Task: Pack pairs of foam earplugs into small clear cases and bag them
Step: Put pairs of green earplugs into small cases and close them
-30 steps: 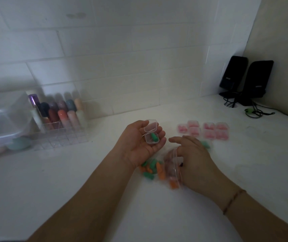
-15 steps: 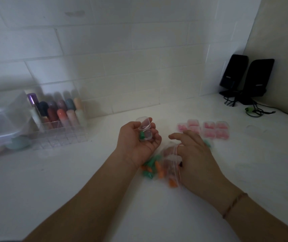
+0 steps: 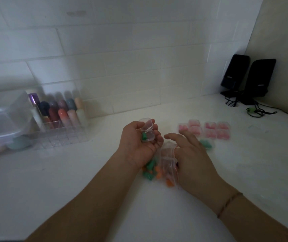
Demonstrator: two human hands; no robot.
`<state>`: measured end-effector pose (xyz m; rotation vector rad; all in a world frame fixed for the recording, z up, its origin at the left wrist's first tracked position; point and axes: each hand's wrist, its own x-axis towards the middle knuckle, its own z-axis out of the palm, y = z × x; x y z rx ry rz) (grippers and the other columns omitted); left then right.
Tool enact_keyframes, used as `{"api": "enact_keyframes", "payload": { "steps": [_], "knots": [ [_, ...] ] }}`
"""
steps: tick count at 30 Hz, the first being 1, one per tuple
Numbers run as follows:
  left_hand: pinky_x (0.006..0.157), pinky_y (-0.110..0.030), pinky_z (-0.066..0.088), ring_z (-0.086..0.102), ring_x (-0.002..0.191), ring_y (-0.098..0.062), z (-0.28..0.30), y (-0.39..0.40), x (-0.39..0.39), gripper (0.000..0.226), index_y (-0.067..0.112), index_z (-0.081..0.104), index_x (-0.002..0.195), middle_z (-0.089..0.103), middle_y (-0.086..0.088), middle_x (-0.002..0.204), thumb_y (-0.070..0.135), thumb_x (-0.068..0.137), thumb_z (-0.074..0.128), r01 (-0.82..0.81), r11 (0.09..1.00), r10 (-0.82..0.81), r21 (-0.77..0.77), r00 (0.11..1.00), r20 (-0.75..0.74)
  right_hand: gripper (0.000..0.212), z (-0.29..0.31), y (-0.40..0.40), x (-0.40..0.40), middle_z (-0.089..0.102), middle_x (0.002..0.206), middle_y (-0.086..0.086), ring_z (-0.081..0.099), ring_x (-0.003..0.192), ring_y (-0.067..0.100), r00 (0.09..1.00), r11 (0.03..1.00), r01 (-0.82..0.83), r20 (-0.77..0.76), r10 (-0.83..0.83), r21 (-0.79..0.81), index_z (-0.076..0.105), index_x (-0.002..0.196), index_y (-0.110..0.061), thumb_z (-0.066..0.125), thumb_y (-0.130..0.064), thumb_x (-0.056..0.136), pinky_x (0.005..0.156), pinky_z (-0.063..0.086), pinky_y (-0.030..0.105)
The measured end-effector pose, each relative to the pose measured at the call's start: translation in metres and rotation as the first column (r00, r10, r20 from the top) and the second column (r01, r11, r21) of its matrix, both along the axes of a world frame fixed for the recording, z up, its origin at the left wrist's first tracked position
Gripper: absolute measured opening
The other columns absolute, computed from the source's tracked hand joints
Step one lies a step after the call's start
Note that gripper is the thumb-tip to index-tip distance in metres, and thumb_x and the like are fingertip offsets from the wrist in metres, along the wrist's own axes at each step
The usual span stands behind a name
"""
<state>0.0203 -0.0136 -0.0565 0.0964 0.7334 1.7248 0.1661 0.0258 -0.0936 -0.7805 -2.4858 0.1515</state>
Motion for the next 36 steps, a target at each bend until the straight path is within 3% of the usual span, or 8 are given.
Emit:
{"api": "enact_keyframes", "payload": {
  "steps": [8,11,14,17,22,28,33,36],
  "knots": [
    [0.065,-0.029,0.039,0.047,0.055,-0.017,0.003,-0.001,0.001,0.025,0.002,0.059,0.098,0.055,-0.01,0.075,0.015,0.087,0.041,0.006,0.999,-0.006,-0.042,1.0,-0.001,0.013,0.025,0.003,0.024,0.059,0.129,-0.007,0.042,0.131,0.032,0.999,0.997,-0.035,0.003,0.035,-0.068,0.073,0.076,-0.035,0.063,-0.042,0.072,0.103,0.039,0.05],
    [0.065,-0.028,0.039,0.046,0.056,-0.017,0.004,-0.003,0.001,0.024,0.002,0.06,0.096,0.055,-0.01,0.075,0.016,0.087,0.042,0.008,0.998,-0.007,-0.056,1.0,0.005,0.009,0.053,0.008,0.044,0.057,0.124,-0.024,0.042,0.129,0.009,0.998,0.979,-0.031,-0.063,0.019,-0.2,0.067,0.069,-0.044,0.073,-0.05,0.074,0.108,0.029,0.04],
    [0.065,-0.029,0.04,0.046,0.059,-0.018,0.007,-0.005,0.004,0.026,0.001,0.06,0.098,0.055,-0.012,0.075,0.019,0.09,0.043,0.002,0.999,-0.002,-0.045,1.0,-0.002,0.012,0.082,0.006,0.06,0.065,0.1,-0.034,0.058,0.096,-0.012,0.974,0.905,-0.115,-0.224,0.022,-0.409,0.073,0.072,-0.041,0.07,-0.05,0.065,0.088,0.042,0.021],
    [0.069,-0.03,0.043,0.05,0.063,-0.02,0.012,-0.006,0.012,0.029,0.0,0.06,0.103,0.057,-0.014,0.078,0.021,0.095,0.042,0.014,1.0,-0.014,0.003,1.0,0.006,0.005,0.09,0.001,0.06,0.073,0.078,-0.02,0.066,0.068,-0.003,0.903,0.845,-0.255,-0.428,0.034,-0.471,0.074,0.071,-0.029,0.072,-0.026,0.074,0.064,0.048,0.01],
    [0.074,-0.034,0.05,0.058,0.077,-0.024,0.012,-0.01,0.034,0.034,-0.002,0.061,0.112,0.059,-0.023,0.101,0.024,0.099,0.043,0.095,0.995,-0.094,0.018,0.994,-0.061,0.002,0.068,-0.009,0.04,0.07,0.077,-0.019,0.061,0.072,0.003,0.874,0.999,-0.032,-0.487,0.011,-0.034,0.071,0.08,-0.03,0.071,-0.03,0.082,0.069,0.049,0.021],
    [0.094,-0.038,0.045,0.06,0.093,-0.03,0.015,-0.013,0.046,0.042,0.0,0.061,0.11,0.066,-0.027,0.107,0.019,0.072,0.06,0.142,0.988,-0.129,0.063,0.976,-0.176,0.014,0.043,-0.004,0.024,0.072,0.084,-0.006,0.062,0.081,0.016,0.947,0.948,0.027,-0.313,0.078,0.316,0.074,0.09,-0.019,0.063,-0.027,0.086,0.077,0.042,0.02],
    [0.071,-0.031,0.05,0.063,0.078,-0.023,0.014,-0.012,0.045,0.05,0.002,0.061,0.113,0.067,-0.019,0.096,0.021,0.066,0.061,0.135,0.989,-0.122,0.06,0.974,-0.19,0.016,0.041,-0.001,0.022,0.065,0.087,-0.006,0.057,0.08,0.017,0.972,0.951,0.059,-0.234,0.014,0.304,0.073,0.083,-0.023,0.059,-0.03,0.085,0.065,0.05,0.033],
    [0.078,-0.029,0.043,0.059,0.084,-0.023,0.016,-0.014,0.047,0.04,0.0,0.063,0.102,0.066,-0.019,0.092,0.016,0.065,0.063,0.165,0.984,-0.151,0.071,0.973,-0.174,0.016,0.042,-0.002,0.023,0.062,0.088,-0.008,0.055,0.08,0.014,0.973,0.975,0.038,-0.232,0.014,0.22,0.072,0.084,-0.025,0.059,-0.033,0.083,0.064,0.05,0.031]
  ]
}}
